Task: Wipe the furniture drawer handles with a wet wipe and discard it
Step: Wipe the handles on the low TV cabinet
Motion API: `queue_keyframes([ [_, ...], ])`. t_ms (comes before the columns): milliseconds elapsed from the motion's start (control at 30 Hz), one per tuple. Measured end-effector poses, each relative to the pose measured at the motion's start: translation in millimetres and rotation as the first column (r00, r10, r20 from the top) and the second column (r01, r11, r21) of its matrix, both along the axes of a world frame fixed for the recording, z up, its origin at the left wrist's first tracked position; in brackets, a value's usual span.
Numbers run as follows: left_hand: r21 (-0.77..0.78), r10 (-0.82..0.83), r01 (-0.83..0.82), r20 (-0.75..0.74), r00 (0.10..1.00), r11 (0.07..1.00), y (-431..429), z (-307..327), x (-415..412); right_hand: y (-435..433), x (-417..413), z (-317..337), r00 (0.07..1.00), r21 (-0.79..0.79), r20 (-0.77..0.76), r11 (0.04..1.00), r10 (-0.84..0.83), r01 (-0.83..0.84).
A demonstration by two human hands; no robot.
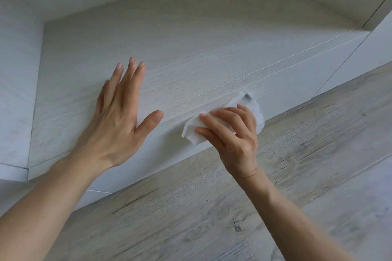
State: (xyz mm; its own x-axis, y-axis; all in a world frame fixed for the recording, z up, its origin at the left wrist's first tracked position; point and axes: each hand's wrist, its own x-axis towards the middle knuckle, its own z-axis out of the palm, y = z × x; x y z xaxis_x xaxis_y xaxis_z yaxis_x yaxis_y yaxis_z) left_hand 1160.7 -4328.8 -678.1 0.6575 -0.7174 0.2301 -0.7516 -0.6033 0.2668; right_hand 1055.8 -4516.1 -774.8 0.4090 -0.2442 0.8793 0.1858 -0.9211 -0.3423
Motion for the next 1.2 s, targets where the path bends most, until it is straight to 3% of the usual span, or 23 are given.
queue_keyframes([
  [500, 0.017, 0.006, -0.007, 0.036, 0.999, 1.0, -0.8, 0.5, -2.6, -10.8, -10.8, -7.4, 0.999, 0.137, 0.023, 0.99, 0.028, -0.031],
  [667, 0.004, 0.017, -0.017, 0.023, 1.0, 1.0, -0.4, 0.9, -1.7, 2.7, -2.9, -0.8, 0.997, -0.006, -0.002, 0.997, 0.076, -0.076],
  [867, -0.002, 0.011, -0.011, 0.025, 1.0, 1.0, -0.9, 0.0, -1.4, -14.5, -10.4, -10.6, 0.999, 0.133, 0.044, 0.991, 0.001, -0.007],
  [1033, 0.004, 0.006, -0.006, 0.03, 1.0, 1.0, -1.2, 0.6, -2.6, 10.6, -1.7, -4.5, 0.999, 0.023, 0.022, 0.999, 0.045, -0.046],
  [1200, 0.003, 0.015, -0.015, 0.032, 0.999, 1.0, -1.4, 0.0, -2.8, -18.0, -10.6, -10.1, 0.998, 0.108, 0.035, 0.993, -0.047, 0.043],
])
